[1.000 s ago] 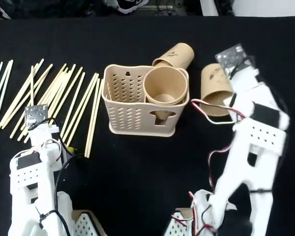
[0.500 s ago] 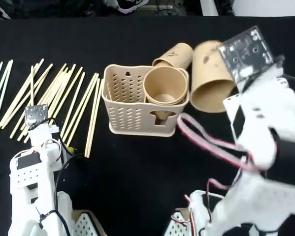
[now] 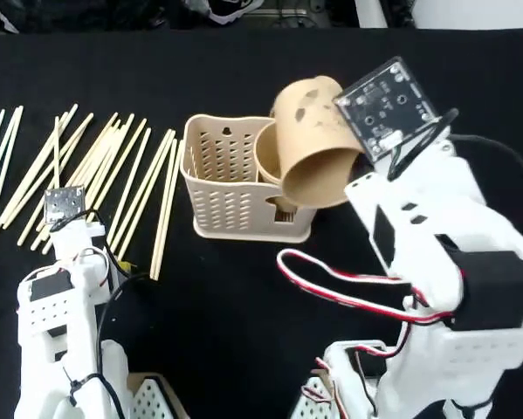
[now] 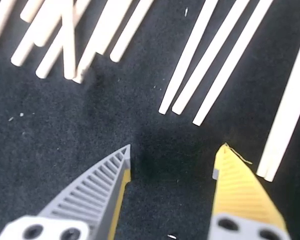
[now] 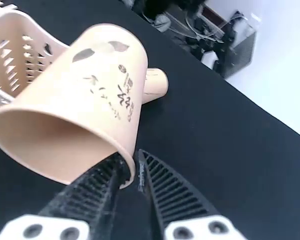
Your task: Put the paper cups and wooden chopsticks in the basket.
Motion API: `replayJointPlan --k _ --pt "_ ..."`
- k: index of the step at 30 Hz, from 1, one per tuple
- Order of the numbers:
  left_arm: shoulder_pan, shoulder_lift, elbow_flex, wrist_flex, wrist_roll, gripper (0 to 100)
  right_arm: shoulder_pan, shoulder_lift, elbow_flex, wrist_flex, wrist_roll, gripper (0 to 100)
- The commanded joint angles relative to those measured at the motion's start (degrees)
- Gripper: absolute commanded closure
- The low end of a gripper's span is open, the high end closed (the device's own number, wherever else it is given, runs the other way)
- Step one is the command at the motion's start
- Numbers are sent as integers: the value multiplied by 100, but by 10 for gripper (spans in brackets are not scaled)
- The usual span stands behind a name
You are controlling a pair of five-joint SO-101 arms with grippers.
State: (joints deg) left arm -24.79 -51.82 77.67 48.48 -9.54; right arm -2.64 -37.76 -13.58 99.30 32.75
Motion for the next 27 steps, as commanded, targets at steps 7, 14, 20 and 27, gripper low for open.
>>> replayJointPlan --k 7,14,20,27 --pt "66 -88 -22 -70 -18 737 -97 -1138 576 202 -70 987" --pt "66 -88 -22 -62 -18 737 -97 -2211 1437 202 -220 986" --pt "75 -88 13 -70 -18 737 -97 -2615 2185 202 -220 986" --pt "75 -88 13 -70 -18 737 -105 -2607 2325 167 -220 984"
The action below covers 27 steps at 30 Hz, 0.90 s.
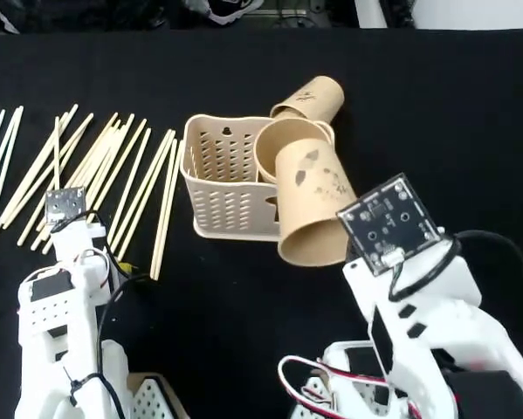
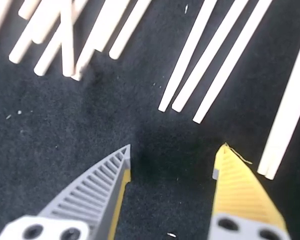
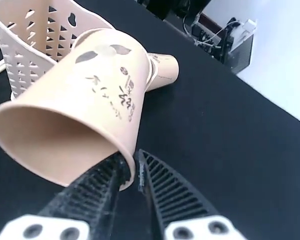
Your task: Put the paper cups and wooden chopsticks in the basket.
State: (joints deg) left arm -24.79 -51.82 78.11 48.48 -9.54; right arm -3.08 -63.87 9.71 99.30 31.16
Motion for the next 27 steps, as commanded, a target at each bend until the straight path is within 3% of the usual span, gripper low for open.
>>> replayJointPlan --k 1,8,16,27 --pt "75 -88 -31 -70 -18 737 -62 4 -4 158 -62 984" --pt "75 -88 -31 -70 -18 737 -123 708 -40 149 -62 968" --pt "75 -88 -31 -70 -18 737 -914 1402 -989 158 -396 760" --pt "75 -88 -31 -70 -26 737 -993 2686 -1560 -264 -475 780"
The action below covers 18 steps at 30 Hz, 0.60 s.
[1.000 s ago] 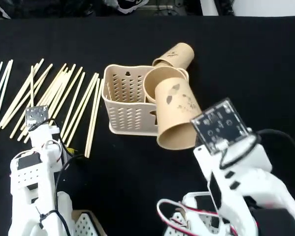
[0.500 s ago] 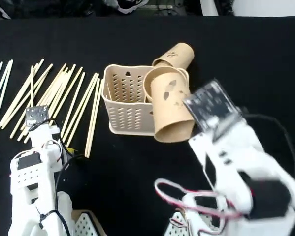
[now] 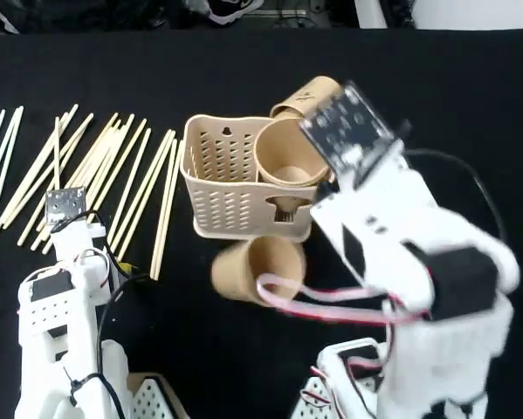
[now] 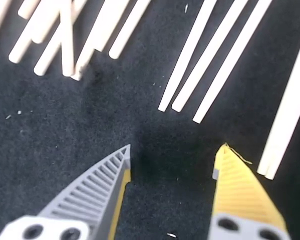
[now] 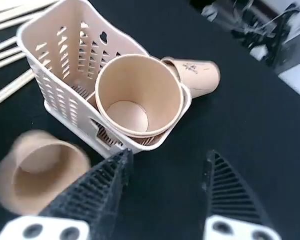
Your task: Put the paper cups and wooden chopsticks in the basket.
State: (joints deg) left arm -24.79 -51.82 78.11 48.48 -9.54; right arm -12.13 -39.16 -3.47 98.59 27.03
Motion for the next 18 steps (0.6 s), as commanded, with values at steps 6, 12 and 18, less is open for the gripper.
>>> replayJointPlan --k 6,12,18 --pt "75 -88 -31 -70 -35 737 -527 391 -215 -35 -167 968" --pt "75 -88 -31 -70 -35 737 -1099 -180 242 264 -211 912" --pt "75 -88 -31 -70 -26 737 -3033 -1288 2334 264 378 820"
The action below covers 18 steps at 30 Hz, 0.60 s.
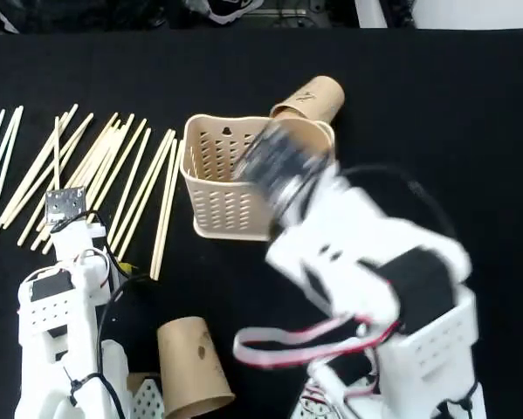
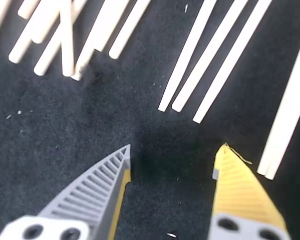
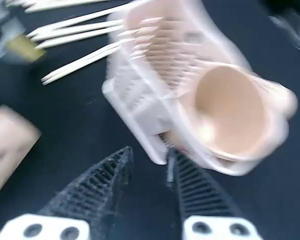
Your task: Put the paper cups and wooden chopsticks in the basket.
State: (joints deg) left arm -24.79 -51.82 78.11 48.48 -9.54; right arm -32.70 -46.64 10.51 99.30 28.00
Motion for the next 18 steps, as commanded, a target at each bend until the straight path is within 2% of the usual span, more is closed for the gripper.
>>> replayJointPlan --k 1,5,10,18 --pt "75 -88 -31 -70 -26 737 -1327 -752 1341 193 343 812" --pt "75 -88 -40 -70 -18 737 -2426 -1640 2932 -132 308 782" --pt "75 -88 -40 -70 -18 737 -3033 -2334 3266 -404 448 728" --pt "57 -88 -66 -70 -18 737 -4290 -1130 3512 -862 519 719"
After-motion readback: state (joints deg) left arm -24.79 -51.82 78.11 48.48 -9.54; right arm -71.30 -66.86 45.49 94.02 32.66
